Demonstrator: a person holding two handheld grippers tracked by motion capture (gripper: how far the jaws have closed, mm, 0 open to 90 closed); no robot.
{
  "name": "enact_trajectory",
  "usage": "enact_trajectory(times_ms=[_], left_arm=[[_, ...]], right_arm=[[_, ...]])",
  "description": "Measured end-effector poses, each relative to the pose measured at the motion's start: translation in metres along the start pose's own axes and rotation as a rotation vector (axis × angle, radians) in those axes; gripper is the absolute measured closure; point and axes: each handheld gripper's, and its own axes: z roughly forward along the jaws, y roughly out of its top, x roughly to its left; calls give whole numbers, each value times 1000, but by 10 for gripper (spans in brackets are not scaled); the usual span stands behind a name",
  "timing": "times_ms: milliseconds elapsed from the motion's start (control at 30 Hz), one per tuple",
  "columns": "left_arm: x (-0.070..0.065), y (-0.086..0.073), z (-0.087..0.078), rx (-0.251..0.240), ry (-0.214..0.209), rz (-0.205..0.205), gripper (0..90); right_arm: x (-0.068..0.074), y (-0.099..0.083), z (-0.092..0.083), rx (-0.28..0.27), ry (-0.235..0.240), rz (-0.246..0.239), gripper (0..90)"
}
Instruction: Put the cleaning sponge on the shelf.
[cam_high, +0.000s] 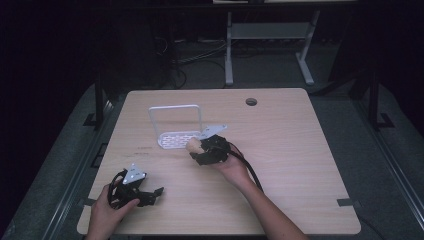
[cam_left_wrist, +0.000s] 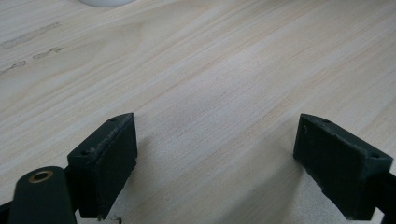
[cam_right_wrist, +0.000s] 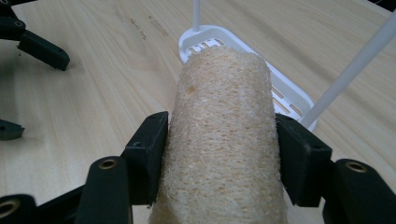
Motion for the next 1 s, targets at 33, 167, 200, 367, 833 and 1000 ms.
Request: enact_trajectory(times_ms=[33, 167, 200, 367, 833, 1000], left_arm=[[0, 0, 0, 0, 0, 0, 131], [0, 0, 0, 1, -1, 1, 131], [0, 0, 0, 0, -1, 0, 131], [0, 0, 0, -2, 0, 0, 131], [0, 0, 0, -3, -1, -2, 131], [0, 0, 0, 0, -1, 0, 131]], right_arm=[[0, 1, 2, -1, -1, -2, 397], [-1, 3, 7, -2, -2, -2, 397], [0, 5, 9, -2, -4, -7, 397], [1, 13, 20, 5, -13, -22, 397], [2, 28, 43, 11, -26, -23, 397], [1, 33, 50, 13, -30, -37, 397]])
